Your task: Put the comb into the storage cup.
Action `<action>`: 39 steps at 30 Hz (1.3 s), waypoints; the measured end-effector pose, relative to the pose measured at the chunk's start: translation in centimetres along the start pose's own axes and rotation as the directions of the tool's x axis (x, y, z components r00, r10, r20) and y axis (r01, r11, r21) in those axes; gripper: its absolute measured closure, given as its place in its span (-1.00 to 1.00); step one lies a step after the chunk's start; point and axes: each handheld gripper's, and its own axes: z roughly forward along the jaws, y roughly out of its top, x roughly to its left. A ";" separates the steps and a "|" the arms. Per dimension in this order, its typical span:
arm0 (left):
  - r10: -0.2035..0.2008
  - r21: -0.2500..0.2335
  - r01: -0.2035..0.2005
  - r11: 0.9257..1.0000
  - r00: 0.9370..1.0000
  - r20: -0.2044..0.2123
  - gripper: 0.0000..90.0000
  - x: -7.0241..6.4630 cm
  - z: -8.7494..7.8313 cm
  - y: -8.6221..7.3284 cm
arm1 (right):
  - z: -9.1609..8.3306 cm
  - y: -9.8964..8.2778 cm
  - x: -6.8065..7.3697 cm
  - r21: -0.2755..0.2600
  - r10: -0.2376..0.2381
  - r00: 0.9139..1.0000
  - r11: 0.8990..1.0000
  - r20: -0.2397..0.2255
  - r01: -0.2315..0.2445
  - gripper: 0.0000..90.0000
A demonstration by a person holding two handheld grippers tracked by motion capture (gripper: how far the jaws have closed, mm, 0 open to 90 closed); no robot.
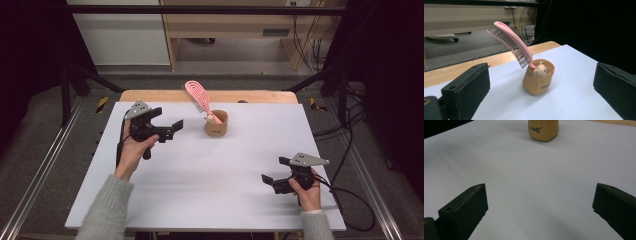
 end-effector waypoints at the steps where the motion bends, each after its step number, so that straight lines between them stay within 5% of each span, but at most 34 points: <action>1: 0.003 0.001 -0.003 1.000 1.000 0.001 -0.99 0.0 -0.2 -0.2 | 0.0 0.0 0.0 0.001 0.001 1.000 1.000 0.001 -0.001 -0.99; 16: -0.005 0.036 0.004 0.999 1.000 0.020 -0.99 0.4 -3.8 -5.4 | 0.1 -0.1 0.0 0.006 -0.002 1.000 1.000 0.003 0.002 -0.99; 39: -0.029 0.135 0.033 0.990 0.999 -0.030 -0.99 2.2 -7.2 -11.2 | 0.2 -0.2 0.0 0.014 -0.002 1.000 1.000 0.003 0.002 -0.99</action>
